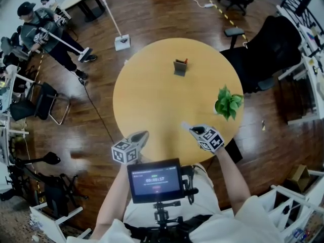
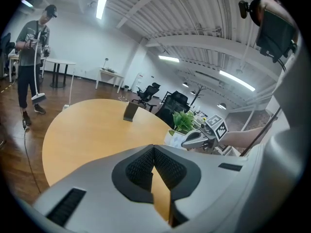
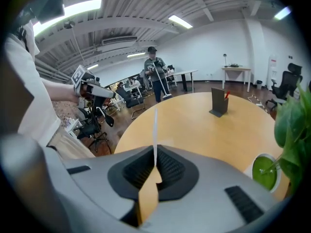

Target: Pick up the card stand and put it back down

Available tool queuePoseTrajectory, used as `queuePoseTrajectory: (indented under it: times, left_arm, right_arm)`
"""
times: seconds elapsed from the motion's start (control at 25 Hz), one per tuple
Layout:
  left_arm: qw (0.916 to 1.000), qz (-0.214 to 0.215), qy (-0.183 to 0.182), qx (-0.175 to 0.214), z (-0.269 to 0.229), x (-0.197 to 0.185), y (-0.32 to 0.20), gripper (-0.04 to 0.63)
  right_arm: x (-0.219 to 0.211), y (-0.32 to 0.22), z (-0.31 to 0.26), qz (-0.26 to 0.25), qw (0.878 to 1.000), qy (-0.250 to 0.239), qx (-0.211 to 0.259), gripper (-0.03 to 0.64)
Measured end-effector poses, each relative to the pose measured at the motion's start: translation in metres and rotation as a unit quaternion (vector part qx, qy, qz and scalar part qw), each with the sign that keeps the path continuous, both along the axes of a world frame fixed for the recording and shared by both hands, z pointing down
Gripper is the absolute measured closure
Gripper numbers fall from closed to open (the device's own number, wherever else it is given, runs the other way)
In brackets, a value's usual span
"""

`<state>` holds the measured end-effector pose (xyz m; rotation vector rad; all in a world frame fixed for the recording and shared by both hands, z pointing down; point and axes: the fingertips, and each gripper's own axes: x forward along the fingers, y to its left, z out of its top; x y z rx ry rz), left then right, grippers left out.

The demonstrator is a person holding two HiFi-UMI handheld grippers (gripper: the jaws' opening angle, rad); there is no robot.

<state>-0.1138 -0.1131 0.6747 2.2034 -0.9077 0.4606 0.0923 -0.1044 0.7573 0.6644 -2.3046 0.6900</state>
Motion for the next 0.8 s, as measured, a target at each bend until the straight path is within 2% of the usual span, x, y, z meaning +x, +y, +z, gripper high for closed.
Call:
queuePoseTrajectory:
  times: [0.4, 0.8]
  left_arm:
    - [1.0000, -0.003, -0.006, 0.005, 0.018, 0.007, 0.015, 0.595]
    - [0.9999, -0.012, -0.006, 0.004, 0.023, 0.007, 0.018, 0.595]
  right_arm:
    - [-0.003, 0.004, 0.024, -0.008, 1.000, -0.007, 0.014, 0.595]
    - [-0.007, 0.010, 0.072, -0.023, 1.000, 0.014, -0.003, 0.595]
